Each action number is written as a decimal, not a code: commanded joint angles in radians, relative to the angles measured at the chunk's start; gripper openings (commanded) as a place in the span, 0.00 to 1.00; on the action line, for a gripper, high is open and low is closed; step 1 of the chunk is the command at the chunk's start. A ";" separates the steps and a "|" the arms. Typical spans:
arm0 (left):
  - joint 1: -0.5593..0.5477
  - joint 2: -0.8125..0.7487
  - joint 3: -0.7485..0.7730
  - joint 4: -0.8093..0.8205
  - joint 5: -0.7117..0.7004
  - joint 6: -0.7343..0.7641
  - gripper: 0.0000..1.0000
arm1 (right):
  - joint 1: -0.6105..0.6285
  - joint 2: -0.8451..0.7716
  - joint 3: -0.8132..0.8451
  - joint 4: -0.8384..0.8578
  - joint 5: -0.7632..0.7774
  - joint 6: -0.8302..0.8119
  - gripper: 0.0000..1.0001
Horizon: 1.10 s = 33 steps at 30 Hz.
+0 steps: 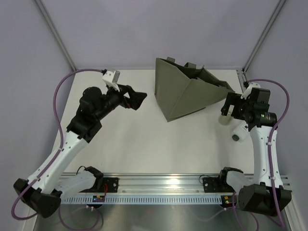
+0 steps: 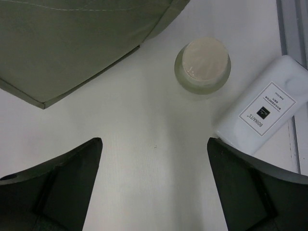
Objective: Place the personal care products into the canvas bag
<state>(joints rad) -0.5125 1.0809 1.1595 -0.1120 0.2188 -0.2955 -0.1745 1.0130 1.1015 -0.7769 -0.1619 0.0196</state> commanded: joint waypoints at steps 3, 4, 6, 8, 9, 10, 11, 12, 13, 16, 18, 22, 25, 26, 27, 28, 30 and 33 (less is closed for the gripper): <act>0.002 -0.258 -0.282 -0.005 -0.090 -0.010 0.99 | -0.068 0.127 -0.003 0.033 0.035 0.019 0.99; 0.002 -0.326 -0.312 -0.015 -0.090 -0.022 0.99 | -0.071 0.159 -0.005 0.050 0.038 0.031 0.99; 0.002 -0.389 -0.388 -0.049 -0.108 -0.034 0.99 | -0.071 0.193 -0.005 0.108 0.032 0.043 1.00; 0.002 -0.470 -0.432 -0.064 -0.110 -0.050 0.99 | -0.071 0.240 -0.003 0.158 0.016 0.066 1.00; 0.002 -0.492 -0.470 -0.069 -0.113 -0.056 0.99 | -0.071 0.263 0.004 0.184 0.006 0.068 1.00; 0.002 -0.513 -0.487 -0.080 -0.111 -0.060 0.99 | -0.071 0.312 0.014 0.194 0.001 0.083 0.99; 0.002 -0.542 -0.501 -0.084 -0.110 -0.065 0.99 | -0.071 0.338 0.041 0.199 0.001 0.094 0.99; 0.002 -0.556 -0.520 -0.093 -0.110 -0.070 0.99 | -0.071 0.367 0.056 0.205 0.004 0.095 1.00; 0.002 -0.565 -0.526 -0.103 -0.105 -0.080 0.99 | -0.071 0.419 0.067 0.211 0.030 0.100 1.00; 0.002 -0.585 -0.529 -0.120 -0.090 -0.090 0.99 | -0.071 0.507 0.100 0.228 0.076 0.118 1.00; 0.002 -0.592 -0.523 -0.133 -0.098 -0.082 0.99 | -0.069 0.542 0.106 0.241 0.076 0.131 0.99; 0.002 -0.590 -0.520 -0.152 -0.091 -0.077 0.99 | -0.069 0.605 0.107 0.263 0.094 0.134 0.88; 0.002 -0.592 -0.521 -0.161 -0.081 -0.083 0.99 | -0.069 0.589 0.095 0.271 0.091 0.117 0.61; 0.002 -0.592 -0.521 -0.164 -0.082 -0.085 0.99 | -0.069 0.578 0.086 0.272 0.090 0.112 0.42; 0.002 -0.593 -0.520 -0.167 -0.084 -0.085 0.99 | -0.069 0.547 0.080 0.274 0.085 0.102 0.34; 0.002 -0.599 -0.520 -0.173 -0.085 -0.086 0.99 | -0.069 0.530 0.069 0.275 0.075 0.097 0.28; 0.002 -0.604 -0.524 -0.170 -0.084 -0.088 0.99 | -0.069 0.500 0.060 0.271 0.068 0.083 0.05; 0.002 -0.610 -0.521 -0.175 -0.079 -0.094 0.99 | -0.079 0.391 0.043 0.258 0.024 0.062 0.00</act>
<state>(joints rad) -0.5121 0.4866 0.6323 -0.3130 0.1379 -0.3763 -0.2481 1.5459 1.1431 -0.5282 -0.0982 0.1101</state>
